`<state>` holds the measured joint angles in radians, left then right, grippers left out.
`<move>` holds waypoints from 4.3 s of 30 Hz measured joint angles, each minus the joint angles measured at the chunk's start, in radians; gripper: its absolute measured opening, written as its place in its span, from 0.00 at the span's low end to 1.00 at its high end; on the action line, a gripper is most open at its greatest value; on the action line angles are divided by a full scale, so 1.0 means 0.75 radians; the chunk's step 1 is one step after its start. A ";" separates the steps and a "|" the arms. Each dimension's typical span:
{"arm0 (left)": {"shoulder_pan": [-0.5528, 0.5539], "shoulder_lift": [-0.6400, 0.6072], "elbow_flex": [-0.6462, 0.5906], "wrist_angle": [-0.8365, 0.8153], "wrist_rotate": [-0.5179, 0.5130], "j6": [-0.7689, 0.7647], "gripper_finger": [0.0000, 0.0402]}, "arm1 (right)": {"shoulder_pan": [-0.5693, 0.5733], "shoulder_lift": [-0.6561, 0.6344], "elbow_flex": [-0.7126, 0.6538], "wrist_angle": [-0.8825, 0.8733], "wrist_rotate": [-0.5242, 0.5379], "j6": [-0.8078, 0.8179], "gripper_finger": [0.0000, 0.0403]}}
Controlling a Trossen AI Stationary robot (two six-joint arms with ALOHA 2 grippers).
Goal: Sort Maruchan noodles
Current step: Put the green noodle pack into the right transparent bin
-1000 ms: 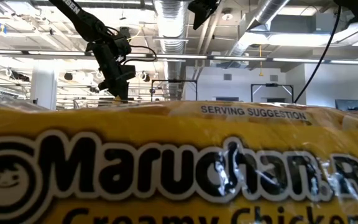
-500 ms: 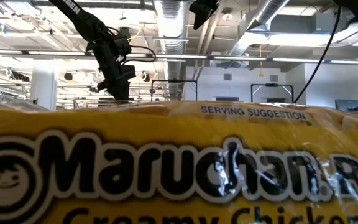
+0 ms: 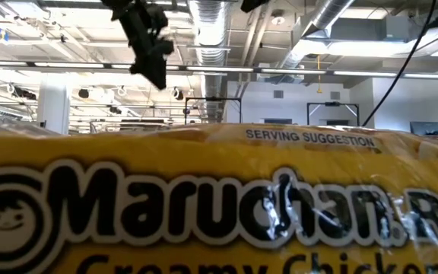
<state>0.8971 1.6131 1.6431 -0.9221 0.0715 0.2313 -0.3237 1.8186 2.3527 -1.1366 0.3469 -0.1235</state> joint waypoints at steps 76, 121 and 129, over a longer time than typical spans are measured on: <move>-0.221 -0.354 0.049 -0.168 0.129 0.056 0.20 | 0.606 0.002 -1.555 -0.069 -0.494 1.227 0.61; -0.220 -0.353 0.049 -0.139 0.019 0.068 0.20 | 0.634 0.004 -0.944 -0.450 -0.443 1.457 0.01; -0.220 -0.353 0.049 -0.139 0.019 0.066 0.20 | 0.539 0.000 -0.714 -0.582 -0.170 1.349 0.01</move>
<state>0.7319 1.3483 1.6798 -1.0264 0.0860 0.2809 0.0807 1.8185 1.8172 -1.5730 0.2196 0.8883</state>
